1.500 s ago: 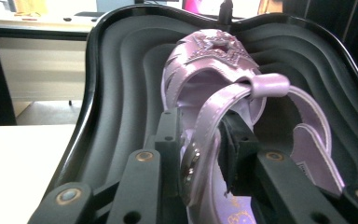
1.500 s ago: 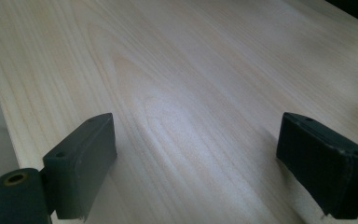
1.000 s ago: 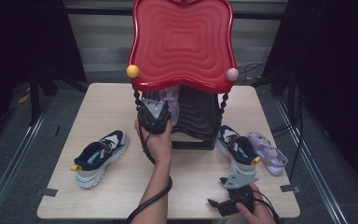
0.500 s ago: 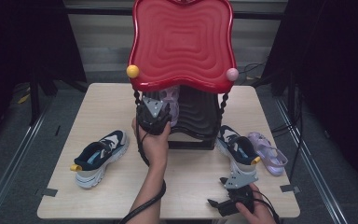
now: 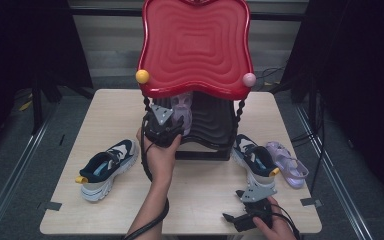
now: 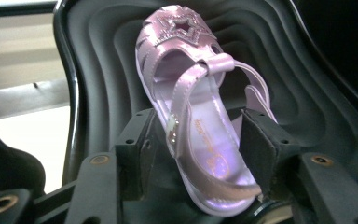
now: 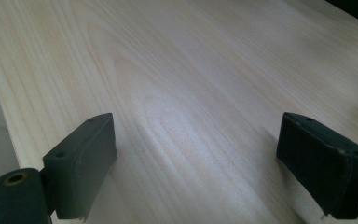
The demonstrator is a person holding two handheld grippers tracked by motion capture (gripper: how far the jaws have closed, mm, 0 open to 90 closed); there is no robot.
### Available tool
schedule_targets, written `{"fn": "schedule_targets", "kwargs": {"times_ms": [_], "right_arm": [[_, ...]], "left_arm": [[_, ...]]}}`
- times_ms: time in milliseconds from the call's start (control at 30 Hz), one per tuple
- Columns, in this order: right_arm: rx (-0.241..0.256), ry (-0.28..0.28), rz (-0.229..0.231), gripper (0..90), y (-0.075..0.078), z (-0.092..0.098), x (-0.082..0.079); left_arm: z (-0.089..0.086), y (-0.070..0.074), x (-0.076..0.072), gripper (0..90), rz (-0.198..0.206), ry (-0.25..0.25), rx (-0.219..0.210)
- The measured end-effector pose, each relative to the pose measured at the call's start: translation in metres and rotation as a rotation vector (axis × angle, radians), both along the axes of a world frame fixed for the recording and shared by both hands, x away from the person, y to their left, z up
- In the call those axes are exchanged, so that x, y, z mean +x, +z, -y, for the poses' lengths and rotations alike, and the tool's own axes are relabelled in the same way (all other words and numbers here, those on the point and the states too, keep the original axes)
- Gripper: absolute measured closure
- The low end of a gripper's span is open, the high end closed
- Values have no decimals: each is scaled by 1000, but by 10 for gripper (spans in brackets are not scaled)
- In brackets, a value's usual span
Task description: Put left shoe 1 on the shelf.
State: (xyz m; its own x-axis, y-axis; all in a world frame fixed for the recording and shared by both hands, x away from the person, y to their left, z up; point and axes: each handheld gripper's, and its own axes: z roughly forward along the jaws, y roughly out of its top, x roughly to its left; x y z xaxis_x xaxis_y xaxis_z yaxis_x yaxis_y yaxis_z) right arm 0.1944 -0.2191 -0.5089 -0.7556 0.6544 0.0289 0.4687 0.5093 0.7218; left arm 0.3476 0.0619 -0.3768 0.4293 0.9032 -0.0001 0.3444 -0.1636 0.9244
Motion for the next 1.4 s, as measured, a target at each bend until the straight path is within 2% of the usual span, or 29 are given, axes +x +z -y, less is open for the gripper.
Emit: {"fn": "schedule_targets", "kwargs": {"times_ms": [300,367,467,533,700,800,900,933,1067,1400], "right_arm": [[0,0,0,112,0,0,0],[0,0,0,112,0,0,0],[0,0,0,112,0,0,0],[0,0,0,112,0,0,0],[0,0,-1,112,0,0,0],[1,0,-1,112,0,0,0],[1,0,-1,112,0,0,0],[1,0,-1,112,0,0,0],[1,0,-1,112,0,0,0],[1,1,-2,112,0,0,0]], "left_arm": [[-8,4,-8,382,-28,-59,9],[-8,5,-9,351,-38,-60,2],[-10,5,-12,314,-56,-88,-6],[-11,6,-14,307,-58,-104,6],[-12,6,-19,260,-90,-148,7],[-12,5,-21,220,-127,-186,16],[-13,5,-24,219,-131,-205,19],[-14,4,-25,219,-129,-206,4],[-17,0,-27,208,-157,-232,-5],[-27,-7,-36,193,-193,-335,9]]}}
